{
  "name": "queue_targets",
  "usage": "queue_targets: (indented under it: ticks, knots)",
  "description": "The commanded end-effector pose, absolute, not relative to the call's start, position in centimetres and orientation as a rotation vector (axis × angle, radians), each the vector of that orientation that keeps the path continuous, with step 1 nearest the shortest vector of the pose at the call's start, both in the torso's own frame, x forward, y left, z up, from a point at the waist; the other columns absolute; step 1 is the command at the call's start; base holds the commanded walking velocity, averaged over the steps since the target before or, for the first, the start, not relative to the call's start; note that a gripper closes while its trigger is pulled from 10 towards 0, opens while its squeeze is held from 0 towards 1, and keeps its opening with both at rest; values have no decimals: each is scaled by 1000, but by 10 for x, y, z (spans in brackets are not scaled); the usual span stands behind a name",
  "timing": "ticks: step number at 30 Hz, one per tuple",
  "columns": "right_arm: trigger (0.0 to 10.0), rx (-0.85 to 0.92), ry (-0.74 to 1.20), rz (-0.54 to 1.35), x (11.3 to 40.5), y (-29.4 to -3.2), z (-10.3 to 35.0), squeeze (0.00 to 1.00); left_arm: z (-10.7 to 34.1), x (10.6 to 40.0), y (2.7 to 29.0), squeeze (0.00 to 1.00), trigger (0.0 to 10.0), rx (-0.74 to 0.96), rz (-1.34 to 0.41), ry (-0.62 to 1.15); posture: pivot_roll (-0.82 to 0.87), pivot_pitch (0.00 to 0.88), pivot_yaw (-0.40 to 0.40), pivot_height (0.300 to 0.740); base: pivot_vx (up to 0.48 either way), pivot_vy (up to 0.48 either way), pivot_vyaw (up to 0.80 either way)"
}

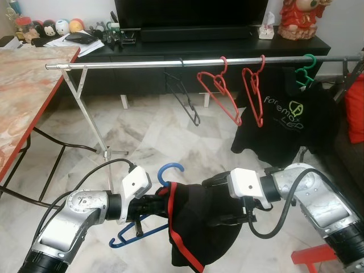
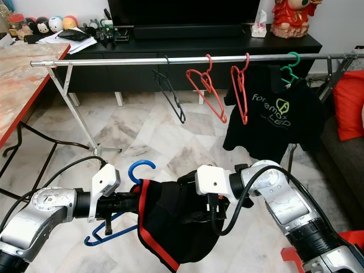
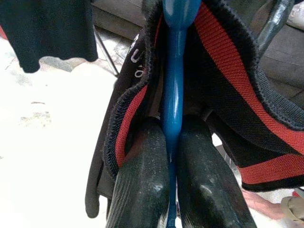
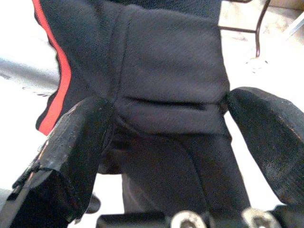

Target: Hang hanger

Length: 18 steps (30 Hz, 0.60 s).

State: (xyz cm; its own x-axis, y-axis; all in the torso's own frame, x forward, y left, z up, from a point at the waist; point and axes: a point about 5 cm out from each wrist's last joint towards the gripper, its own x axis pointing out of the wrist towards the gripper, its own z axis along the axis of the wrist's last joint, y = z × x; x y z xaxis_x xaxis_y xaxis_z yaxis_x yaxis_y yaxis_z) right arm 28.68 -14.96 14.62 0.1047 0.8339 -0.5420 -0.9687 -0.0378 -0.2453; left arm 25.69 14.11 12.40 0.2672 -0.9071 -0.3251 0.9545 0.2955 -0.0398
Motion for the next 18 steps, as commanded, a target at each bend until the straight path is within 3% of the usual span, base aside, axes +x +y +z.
queue_targets:
  ticks: [1,12,13,18]
  knots:
    - [10000,-662,262,1474,289,-147,144,0,133,257,135,0,10000,186,-1292,274,-78,98,26,740,0,0,0]
    - [10000,-617,267,1520,284,-134,127,0,135,255,129,0,10000,201,-1327,259,-68,79,23,740,0,0,0]
    - [0,-609,278,1517,284,-134,125,0,135,255,129,0,10000,201,-1328,259,-66,77,22,740,0,0,0]
    - [0,-590,293,1557,279,-133,122,0,135,255,128,0,10000,203,-1335,260,-64,78,21,740,0,0,0]
